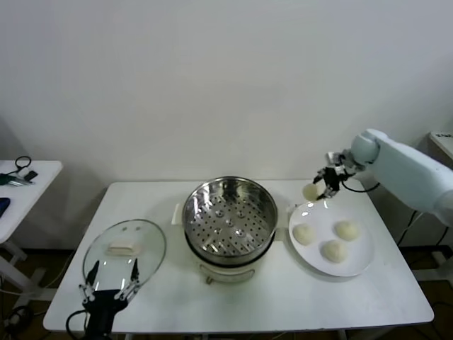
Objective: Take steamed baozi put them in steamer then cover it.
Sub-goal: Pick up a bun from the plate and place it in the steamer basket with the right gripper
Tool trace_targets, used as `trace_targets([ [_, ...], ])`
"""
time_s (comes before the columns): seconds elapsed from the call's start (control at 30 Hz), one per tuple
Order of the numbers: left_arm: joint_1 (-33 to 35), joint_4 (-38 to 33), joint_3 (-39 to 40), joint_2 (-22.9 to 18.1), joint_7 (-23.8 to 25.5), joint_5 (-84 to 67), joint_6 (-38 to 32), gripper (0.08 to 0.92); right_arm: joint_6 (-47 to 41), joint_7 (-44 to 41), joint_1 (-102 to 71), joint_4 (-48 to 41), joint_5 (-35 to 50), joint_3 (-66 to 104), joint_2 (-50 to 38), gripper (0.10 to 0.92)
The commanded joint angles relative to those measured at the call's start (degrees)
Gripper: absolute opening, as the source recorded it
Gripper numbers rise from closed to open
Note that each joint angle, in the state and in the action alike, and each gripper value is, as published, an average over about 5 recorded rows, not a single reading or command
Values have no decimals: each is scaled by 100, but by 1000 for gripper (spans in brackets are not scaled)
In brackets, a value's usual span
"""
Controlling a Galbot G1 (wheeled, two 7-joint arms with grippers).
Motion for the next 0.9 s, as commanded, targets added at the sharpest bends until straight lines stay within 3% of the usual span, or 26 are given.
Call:
trace_targets([
  [0.03,10,-5,-8,29,-2,24,-5,823,-490,-25,2789,2186,2269,-1750,-27,619],
  [0.3,-16,-6,-92,105,-9,-58,6,823,1116,30,3521,2848,1910,-2496,974,619],
  [0.43,-34,-7,-123,109,-9,-84,15,823,2192,163,3391,2832,1083,-2784,1470,619],
  [0.7,-46,-7,-169,104,-15,-146,22,823,3783,854,2175,1746,-1311,-2409,2041,619],
  [0.9,-69,-7,-179,91,-16,-169,52,823,4267,1071,1316,656,-2150,-1948,2398,619],
])
